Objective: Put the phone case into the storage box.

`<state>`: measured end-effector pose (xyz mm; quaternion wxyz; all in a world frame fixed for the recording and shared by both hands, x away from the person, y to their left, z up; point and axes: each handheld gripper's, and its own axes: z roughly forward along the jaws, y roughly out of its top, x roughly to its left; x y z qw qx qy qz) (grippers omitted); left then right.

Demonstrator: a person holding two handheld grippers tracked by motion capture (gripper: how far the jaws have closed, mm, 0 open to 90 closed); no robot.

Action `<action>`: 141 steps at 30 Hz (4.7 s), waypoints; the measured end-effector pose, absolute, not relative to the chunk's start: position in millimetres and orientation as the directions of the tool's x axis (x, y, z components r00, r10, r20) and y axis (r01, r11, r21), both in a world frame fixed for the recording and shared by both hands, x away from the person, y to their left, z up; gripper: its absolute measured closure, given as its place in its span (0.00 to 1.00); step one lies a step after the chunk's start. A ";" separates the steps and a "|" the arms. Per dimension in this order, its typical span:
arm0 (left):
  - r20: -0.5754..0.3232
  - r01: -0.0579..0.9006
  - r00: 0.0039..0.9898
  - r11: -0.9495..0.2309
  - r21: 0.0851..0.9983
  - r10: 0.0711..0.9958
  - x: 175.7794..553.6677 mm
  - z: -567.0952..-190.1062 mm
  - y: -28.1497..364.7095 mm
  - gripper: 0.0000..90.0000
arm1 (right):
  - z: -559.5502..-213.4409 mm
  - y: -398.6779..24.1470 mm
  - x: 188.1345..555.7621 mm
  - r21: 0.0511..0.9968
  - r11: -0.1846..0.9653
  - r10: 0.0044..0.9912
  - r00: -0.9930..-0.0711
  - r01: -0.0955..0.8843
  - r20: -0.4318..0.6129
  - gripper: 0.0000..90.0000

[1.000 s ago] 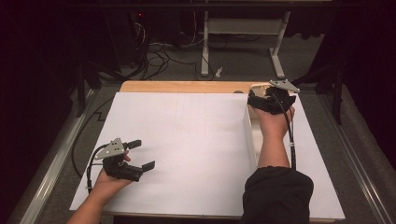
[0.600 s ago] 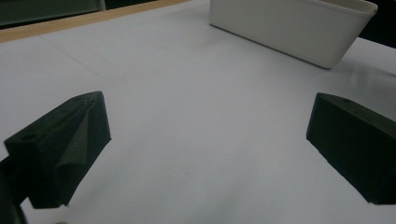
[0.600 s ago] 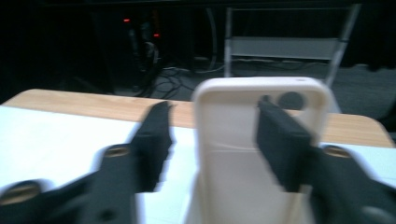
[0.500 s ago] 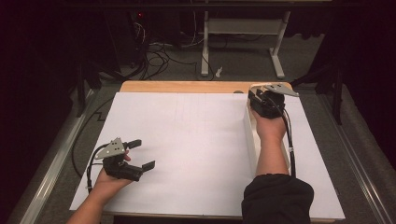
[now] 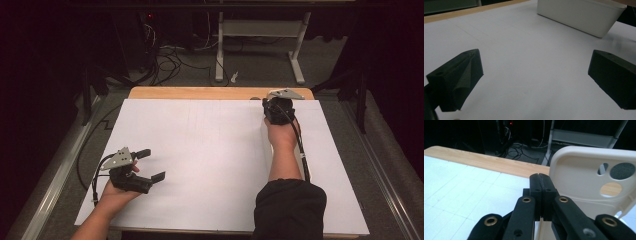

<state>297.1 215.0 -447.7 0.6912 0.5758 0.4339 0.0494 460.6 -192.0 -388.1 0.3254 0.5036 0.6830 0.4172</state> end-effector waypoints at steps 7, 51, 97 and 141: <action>-0.543 0.430 0.619 0.333 0.839 0.568 296.7 -447.3 215.3 0.01 | -392.5 -186.3 464.7 0.887 0.167 0.957 -0.286 0.431 -0.041 1.00; -0.542 0.433 0.618 0.330 0.839 0.569 297.1 -447.9 215.4 0.01 | -391.3 -192.6 467.4 0.887 0.153 0.964 -0.265 0.435 -0.037 0.98; -0.542 0.436 0.602 0.326 0.838 0.586 299.4 -448.7 216.0 0.01 | -361.6 -213.3 375.9 0.940 0.070 0.929 -0.365 0.335 0.061 0.18; -0.563 0.416 0.576 0.380 0.826 0.593 299.1 -441.8 227.7 0.01 | -403.4 -274.3 262.6 0.970 0.129 0.902 -0.432 0.204 -0.029 0.00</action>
